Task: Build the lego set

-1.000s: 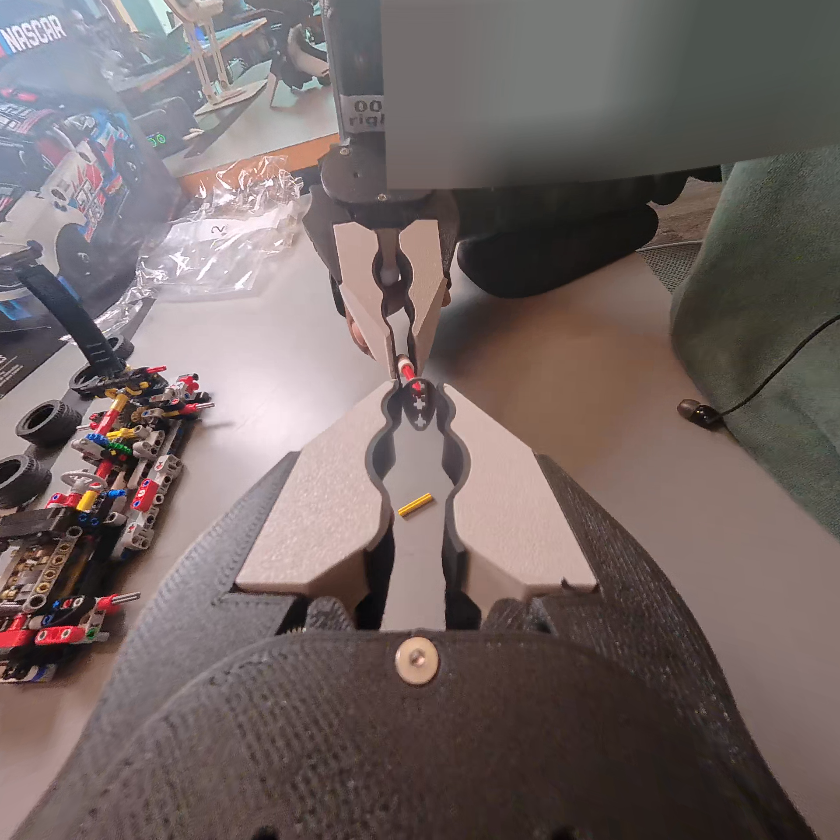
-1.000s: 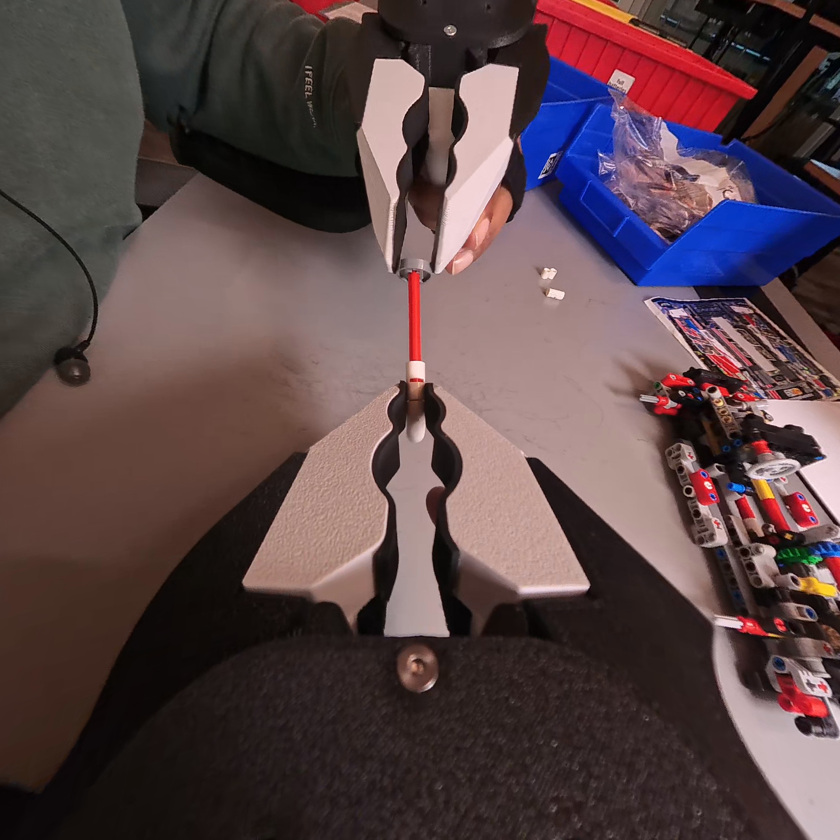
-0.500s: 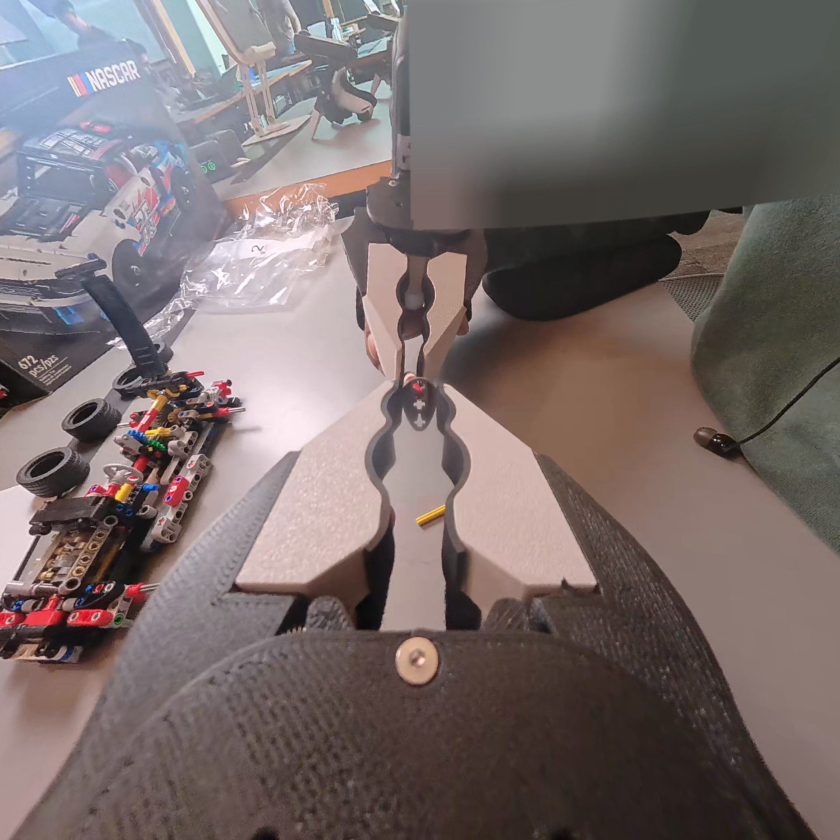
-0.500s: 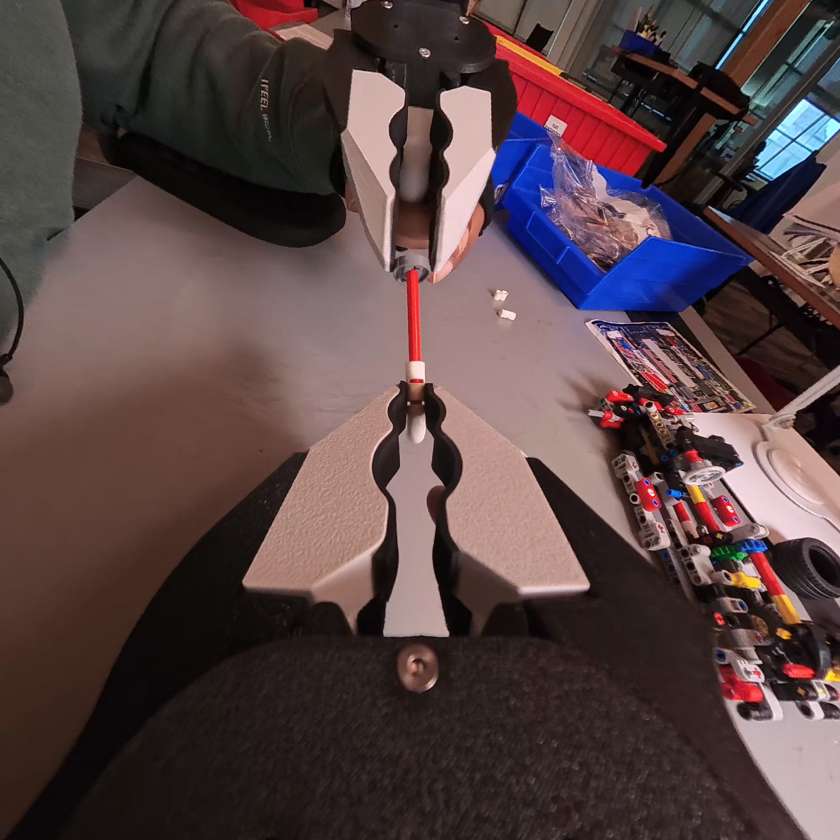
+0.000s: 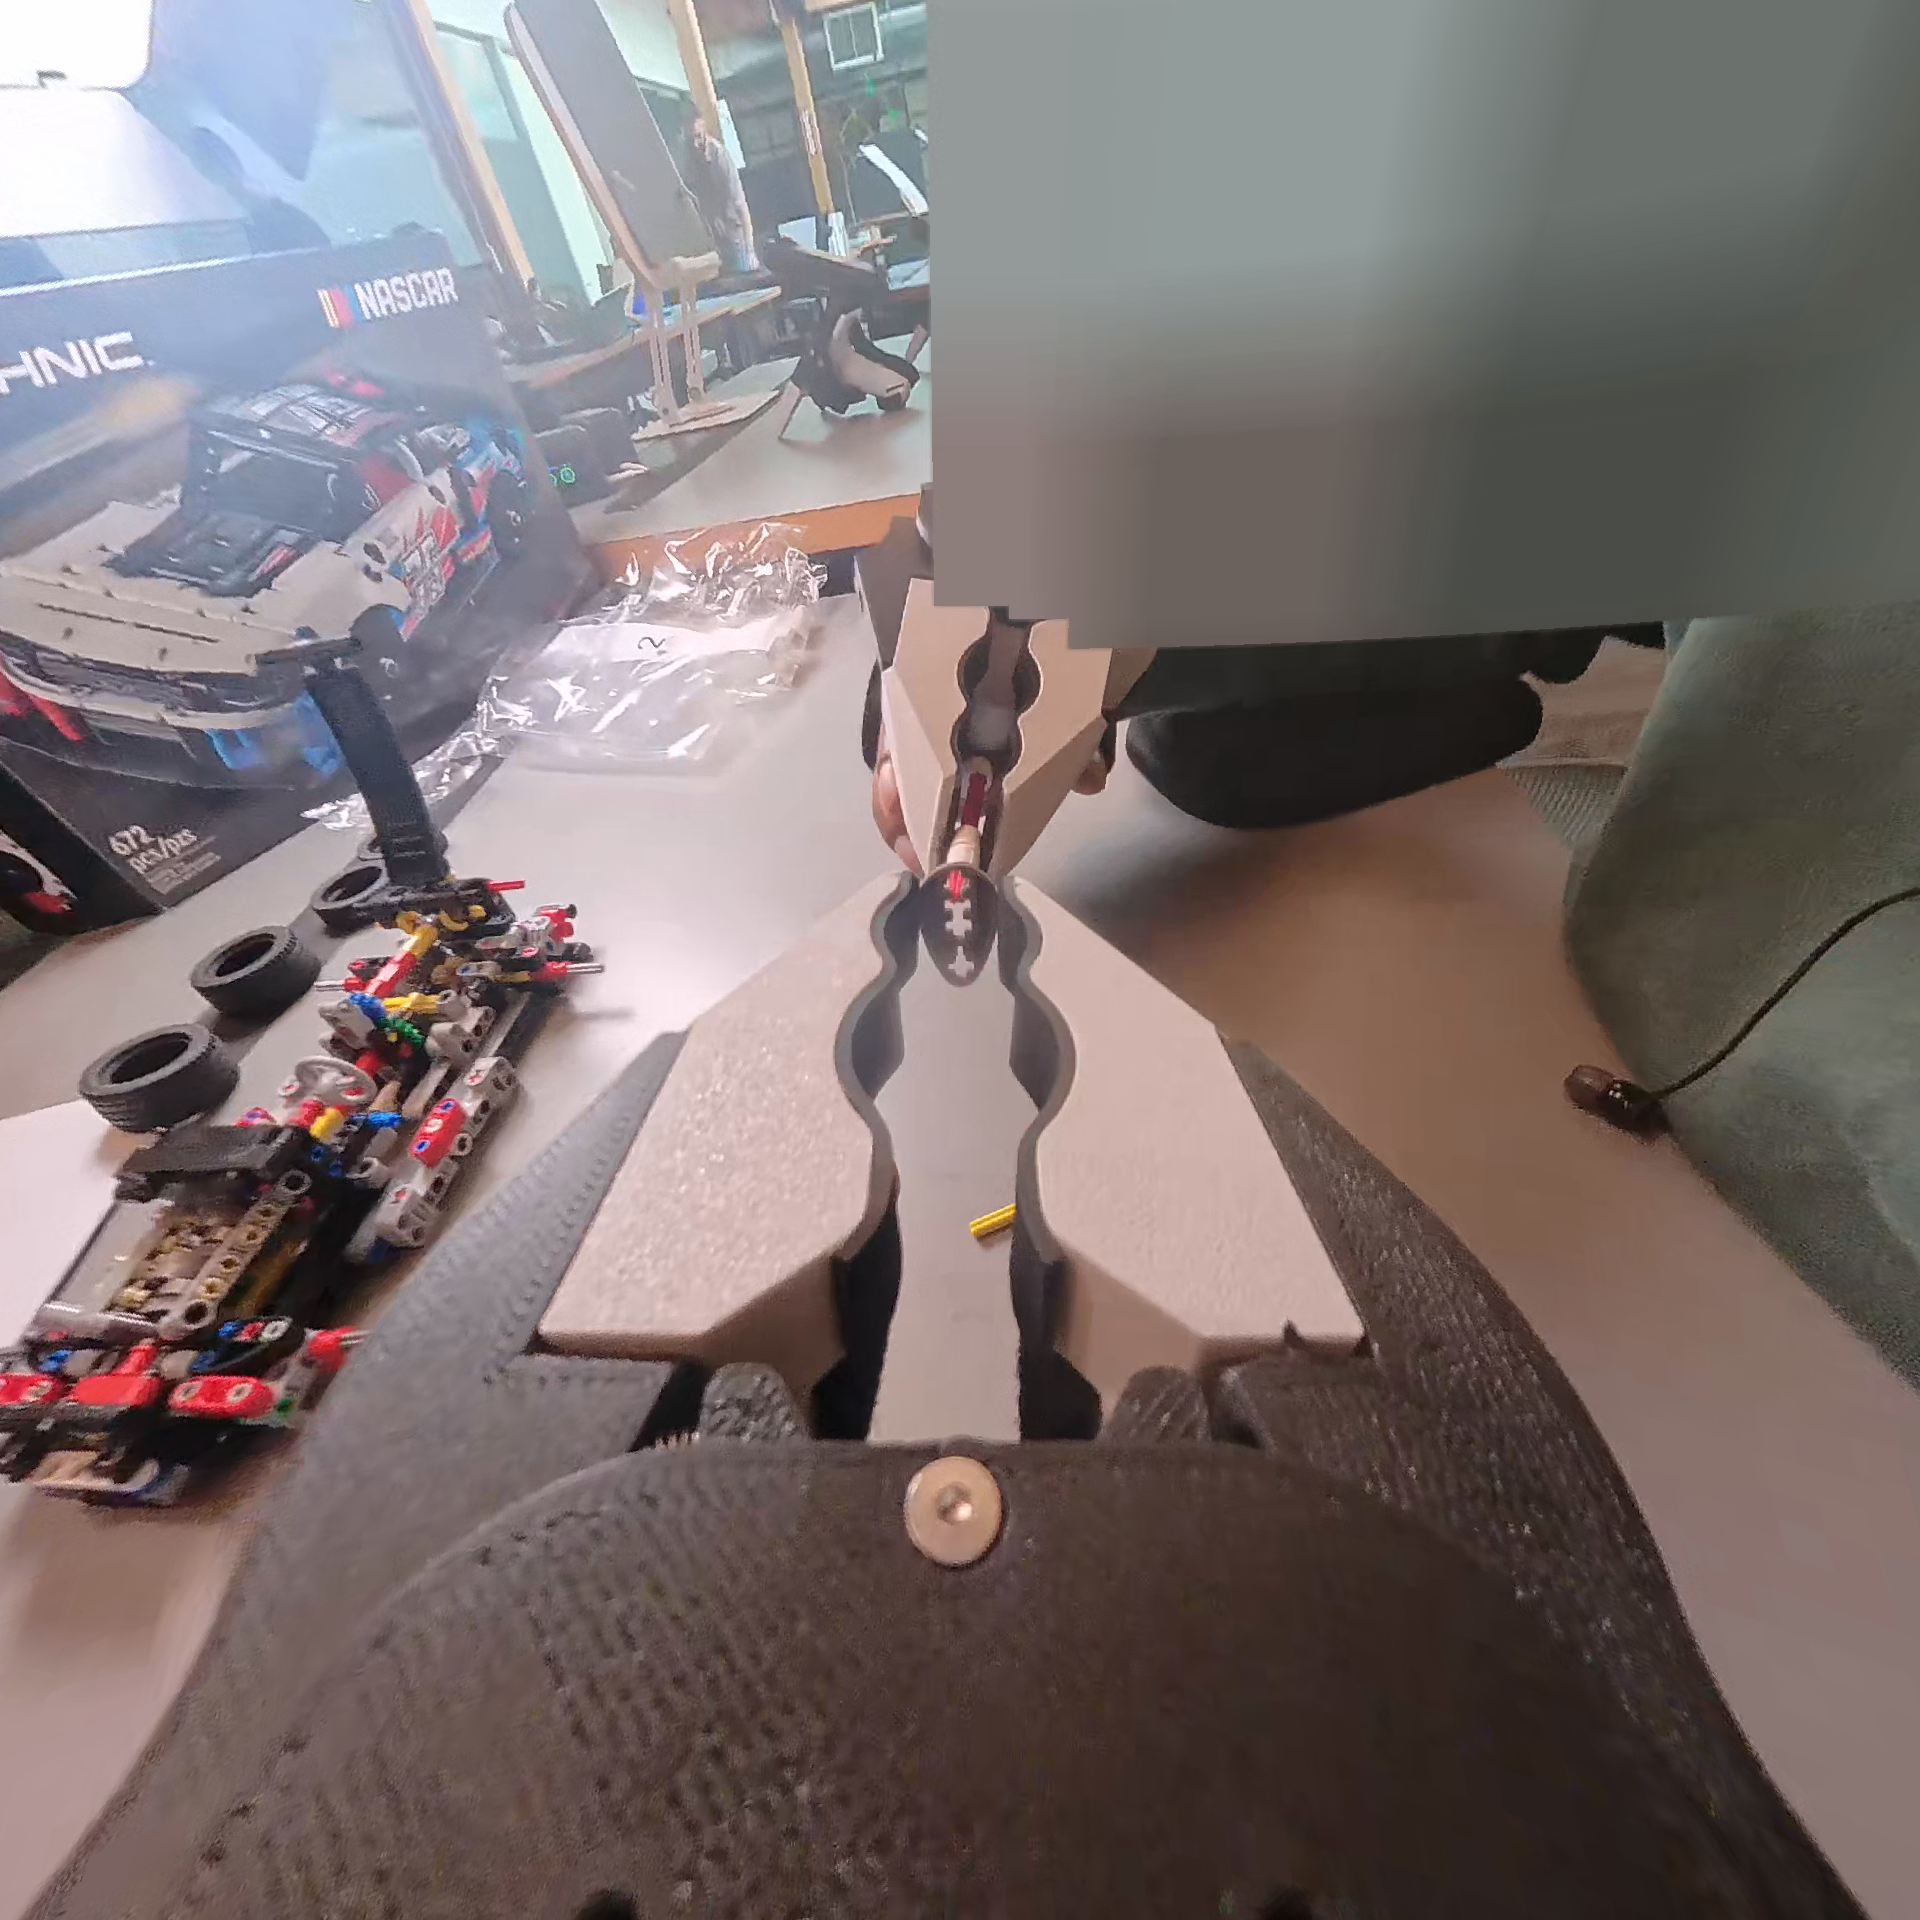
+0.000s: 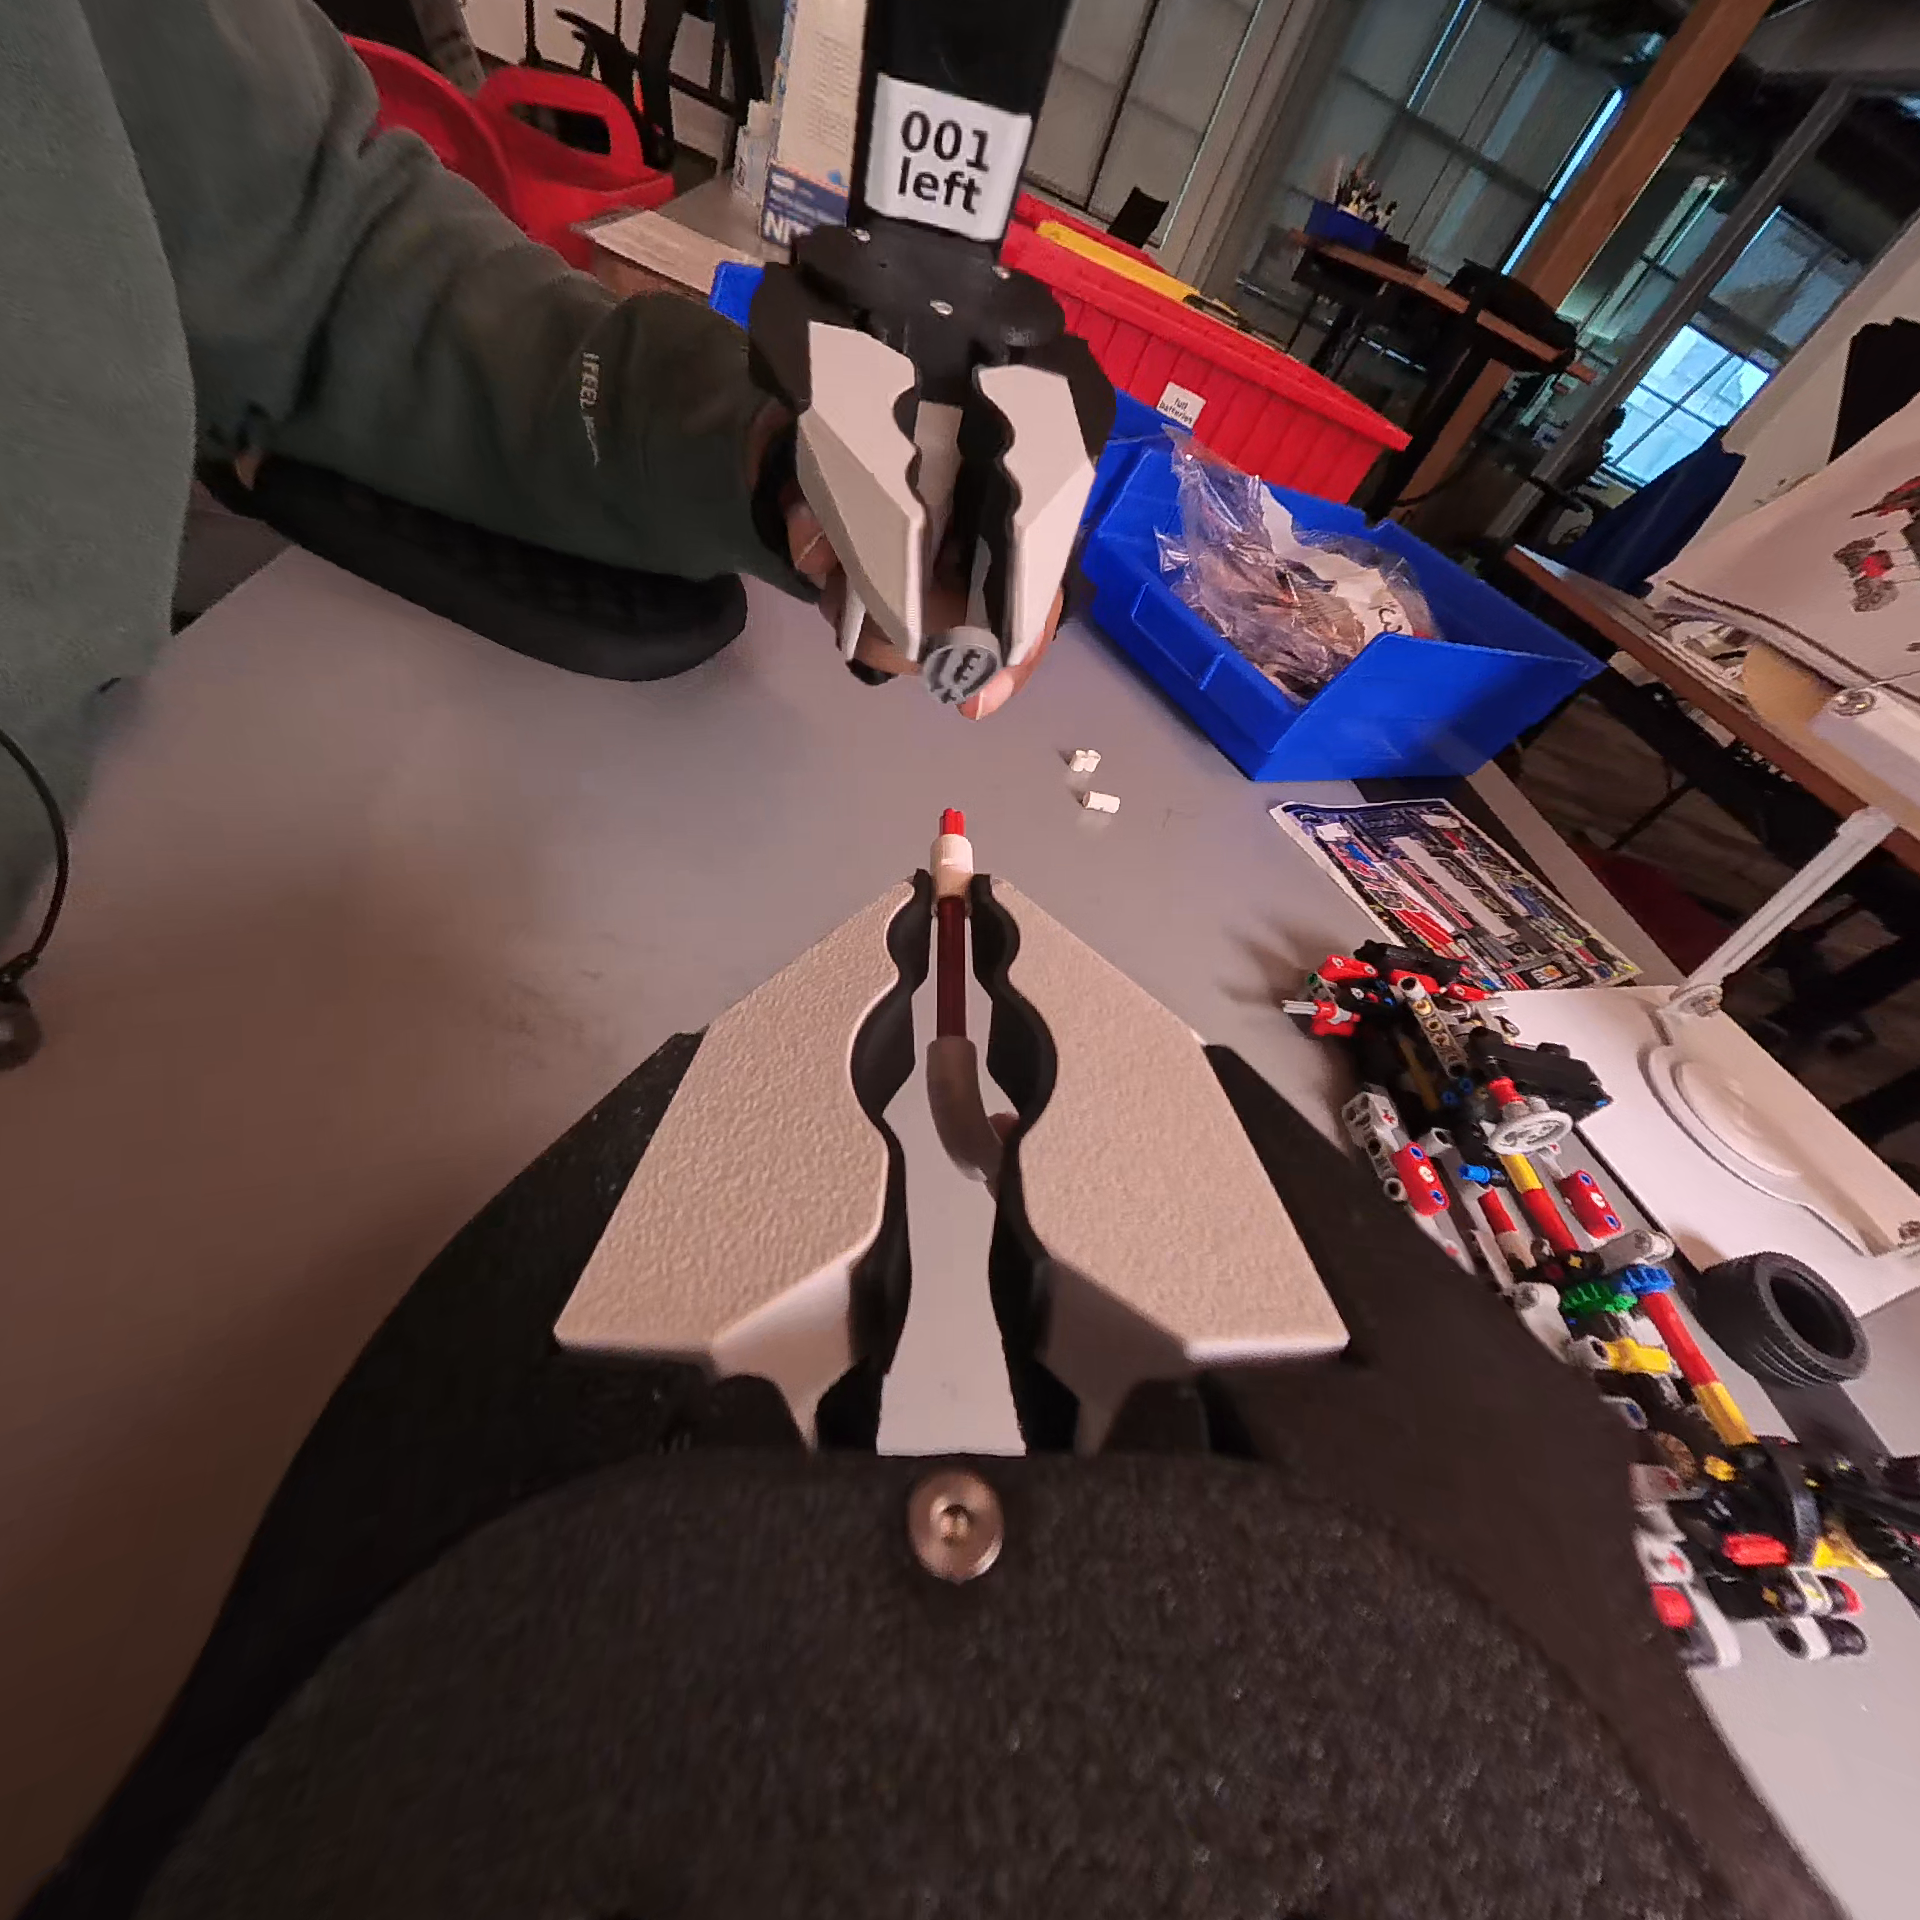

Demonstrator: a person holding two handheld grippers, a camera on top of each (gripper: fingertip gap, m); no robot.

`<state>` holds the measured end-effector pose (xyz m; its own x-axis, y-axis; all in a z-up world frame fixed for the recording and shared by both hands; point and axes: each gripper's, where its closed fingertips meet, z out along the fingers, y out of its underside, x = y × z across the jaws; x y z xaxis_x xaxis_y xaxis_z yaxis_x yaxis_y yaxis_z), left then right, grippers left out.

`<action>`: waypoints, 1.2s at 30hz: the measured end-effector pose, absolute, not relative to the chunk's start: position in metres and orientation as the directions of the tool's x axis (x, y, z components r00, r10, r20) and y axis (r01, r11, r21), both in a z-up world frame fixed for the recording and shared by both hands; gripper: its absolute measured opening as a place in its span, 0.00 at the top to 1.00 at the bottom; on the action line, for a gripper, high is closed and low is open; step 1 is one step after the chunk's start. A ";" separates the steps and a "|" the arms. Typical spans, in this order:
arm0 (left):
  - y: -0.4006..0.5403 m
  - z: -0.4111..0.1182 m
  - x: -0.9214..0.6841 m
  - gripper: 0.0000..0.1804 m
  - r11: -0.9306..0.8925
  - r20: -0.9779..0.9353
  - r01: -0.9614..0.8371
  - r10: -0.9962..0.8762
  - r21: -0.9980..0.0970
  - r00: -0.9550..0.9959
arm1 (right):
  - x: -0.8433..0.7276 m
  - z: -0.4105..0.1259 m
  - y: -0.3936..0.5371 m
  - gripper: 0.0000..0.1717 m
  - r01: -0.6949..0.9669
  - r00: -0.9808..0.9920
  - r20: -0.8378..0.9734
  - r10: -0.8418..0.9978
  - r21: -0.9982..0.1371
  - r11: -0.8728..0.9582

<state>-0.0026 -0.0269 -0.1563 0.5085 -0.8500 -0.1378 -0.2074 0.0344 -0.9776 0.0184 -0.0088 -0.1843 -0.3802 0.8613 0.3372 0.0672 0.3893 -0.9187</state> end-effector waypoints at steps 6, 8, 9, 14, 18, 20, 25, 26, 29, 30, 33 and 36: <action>-0.022 -0.158 0.000 0.93 -0.066 0.050 -0.015 -0.872 -0.998 0.488 | 0.016 -0.187 -0.013 0.97 0.084 -0.390 0.301 0.870 -0.929 0.359; -0.024 -0.157 0.005 0.93 -0.074 0.081 0.032 -0.885 -0.997 0.459 | 0.015 -0.186 -0.015 0.97 0.078 -0.393 0.295 0.871 -0.933 0.351; -0.025 -0.156 0.006 0.93 -0.071 0.088 0.054 -0.890 -0.996 0.448 | 0.015 -0.184 -0.015 0.97 0.071 -0.392 0.286 0.874 -0.938 0.339; -0.030 -0.147 0.008 0.93 -0.077 0.152 0.207 -0.914 -0.975 0.375 | 0.015 -0.160 -0.019 0.97 0.021 -0.379 0.202 0.903 -0.974 0.227; -0.033 -0.133 0.006 0.93 -0.110 0.222 0.346 -0.927 -0.932 0.302 | 0.011 -0.144 -0.025 0.97 0.050 -0.371 0.092 0.924 -0.992 0.119; -0.034 -0.127 0.003 0.93 -0.133 0.254 0.405 -0.931 -0.905 0.262 | 0.008 -0.140 -0.028 0.97 0.074 -0.361 0.041 0.932 -0.995 0.073; -0.034 -0.120 -0.001 0.93 -0.184 0.308 0.481 -0.932 -0.857 0.192 | 0.005 -0.136 -0.035 0.98 0.132 -0.346 -0.045 0.937 -0.991 0.001; -0.034 -0.120 -0.001 0.94 -0.191 0.313 0.485 -0.932 -0.853 0.184 | 0.005 -0.136 -0.035 0.98 0.139 -0.344 -0.042 0.938 -0.990 0.007; -0.034 -0.124 0.004 0.94 -0.198 0.309 0.460 -0.934 -0.865 0.180 | 0.007 -0.136 -0.035 0.98 0.155 -0.342 -0.066 0.938 -0.988 -0.013; -0.034 -0.124 0.005 0.94 -0.201 0.311 0.456 -0.934 -0.867 0.178 | 0.007 -0.137 -0.034 0.98 0.160 -0.339 -0.068 0.938 -0.987 -0.014; -0.033 -0.127 0.006 0.94 -0.202 0.310 0.443 -0.932 -0.873 0.186 | 0.008 -0.138 -0.034 0.98 0.176 -0.341 -0.073 0.937 -0.984 -0.013; -0.032 -0.128 0.006 0.94 -0.203 0.311 0.438 -0.931 -0.876 0.192 | 0.008 -0.139 -0.033 0.98 0.183 -0.338 -0.072 0.938 -0.983 -0.009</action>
<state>0.0060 -0.0324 -0.1279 0.1920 -0.9307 0.3114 0.4380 -0.2026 -0.8758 0.0083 -0.0332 -0.1394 -0.3382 0.9384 -0.0716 0.1827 -0.0092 -0.9831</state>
